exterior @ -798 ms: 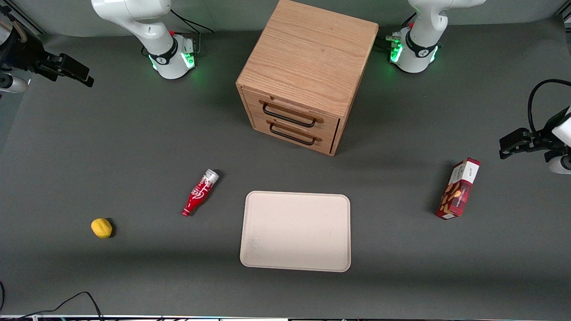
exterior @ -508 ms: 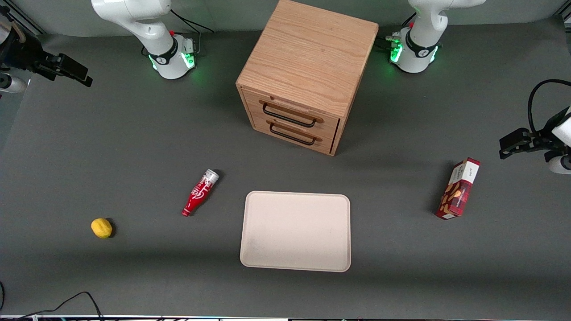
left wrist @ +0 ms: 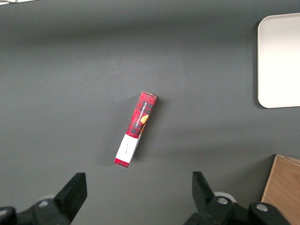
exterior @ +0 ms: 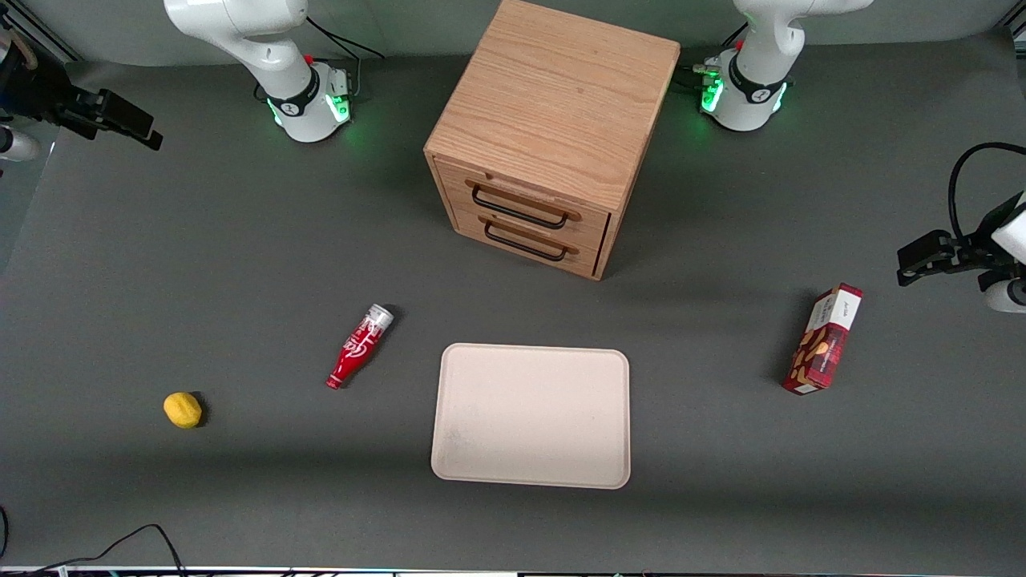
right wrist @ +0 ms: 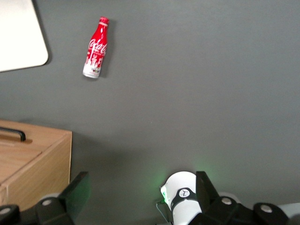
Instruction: Open upper drawer
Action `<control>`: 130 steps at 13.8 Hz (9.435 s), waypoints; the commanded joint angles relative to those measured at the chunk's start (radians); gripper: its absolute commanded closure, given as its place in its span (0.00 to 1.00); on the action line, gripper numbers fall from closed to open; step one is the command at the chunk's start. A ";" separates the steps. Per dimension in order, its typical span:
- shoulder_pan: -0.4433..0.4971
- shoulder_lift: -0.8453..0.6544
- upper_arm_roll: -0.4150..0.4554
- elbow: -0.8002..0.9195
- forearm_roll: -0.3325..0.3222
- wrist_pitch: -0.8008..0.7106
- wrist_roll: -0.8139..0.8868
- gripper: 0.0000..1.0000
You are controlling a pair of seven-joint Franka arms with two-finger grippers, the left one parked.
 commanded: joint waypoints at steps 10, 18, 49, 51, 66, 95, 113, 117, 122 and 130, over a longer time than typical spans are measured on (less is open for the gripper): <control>0.005 0.207 0.100 0.201 0.328 -0.029 -0.462 0.00; 0.025 0.541 0.367 0.338 0.376 0.186 -0.601 0.00; 0.105 0.724 0.639 0.057 0.131 0.666 -0.424 0.00; 0.103 0.727 0.639 0.049 0.121 0.686 -0.424 0.00; 0.086 0.873 0.621 0.232 0.044 0.691 -0.424 0.00; 0.082 1.048 0.544 0.540 -0.013 0.637 -0.458 0.00; 0.026 0.877 0.452 0.721 -0.025 0.486 -0.460 0.00; 0.022 0.682 0.378 0.712 -0.045 0.308 -0.048 0.00; 0.019 0.481 0.182 0.680 -0.068 -0.090 0.005 0.00; -0.004 -0.137 0.056 -0.277 -0.018 0.233 0.065 0.00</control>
